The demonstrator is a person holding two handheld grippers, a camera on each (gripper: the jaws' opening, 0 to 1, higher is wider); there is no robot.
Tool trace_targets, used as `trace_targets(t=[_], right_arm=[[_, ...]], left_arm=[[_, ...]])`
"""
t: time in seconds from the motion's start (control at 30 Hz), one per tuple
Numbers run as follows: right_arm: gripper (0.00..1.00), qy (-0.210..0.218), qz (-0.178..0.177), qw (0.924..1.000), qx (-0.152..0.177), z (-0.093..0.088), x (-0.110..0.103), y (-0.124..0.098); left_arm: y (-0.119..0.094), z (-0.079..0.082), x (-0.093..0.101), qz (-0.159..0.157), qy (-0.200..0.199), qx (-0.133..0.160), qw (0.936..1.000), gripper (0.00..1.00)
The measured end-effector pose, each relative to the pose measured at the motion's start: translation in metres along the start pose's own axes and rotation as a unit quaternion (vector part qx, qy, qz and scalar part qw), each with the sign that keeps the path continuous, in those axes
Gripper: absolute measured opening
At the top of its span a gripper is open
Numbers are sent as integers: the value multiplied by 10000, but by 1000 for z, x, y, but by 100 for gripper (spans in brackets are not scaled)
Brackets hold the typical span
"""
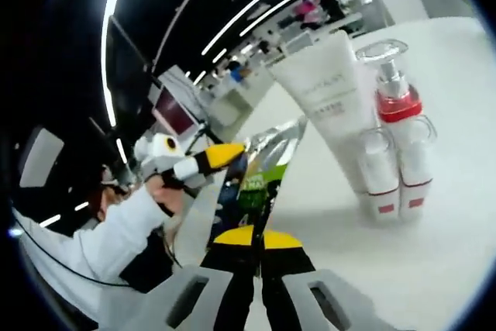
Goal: Arrange the skincare products in the storage area until every visible bottle or jar stands upright without overlapping.
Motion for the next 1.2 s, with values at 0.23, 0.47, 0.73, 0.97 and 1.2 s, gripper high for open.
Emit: trace_targets(t=[0.23,0.47,0.73,0.97,1.2], right_arm=[[0,-17,-162,9998,-84,0,8,7],[0,-28,-298,9995,-136,0,16,13],[0,-59,-451,9988,-188,0,26,17],[0,-64,-578,9979,-272,2,33,25],[0,-23,-659,9974,-292,4,40,33]], left_arm=[[8,-5,-7,141,147,-196,9996,0],[16,-9,-14,228,167,-371,9989,0],[28,-11,-20,253,211,-443,9985,0],[36,-18,-31,419,264,-661,9966,0],[42,-23,-41,478,314,-744,9956,0]])
Point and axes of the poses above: the point that each gripper's makers call its tool centre point, and the gripper's own axes: y roughly forward along the fingers, x roughly to its right, z roughly out of its top, the point moved 10 cm from there along -y, roughly backward along the fingers, and after that the axes turned 15 degrees about y, right-handed, at the moved point
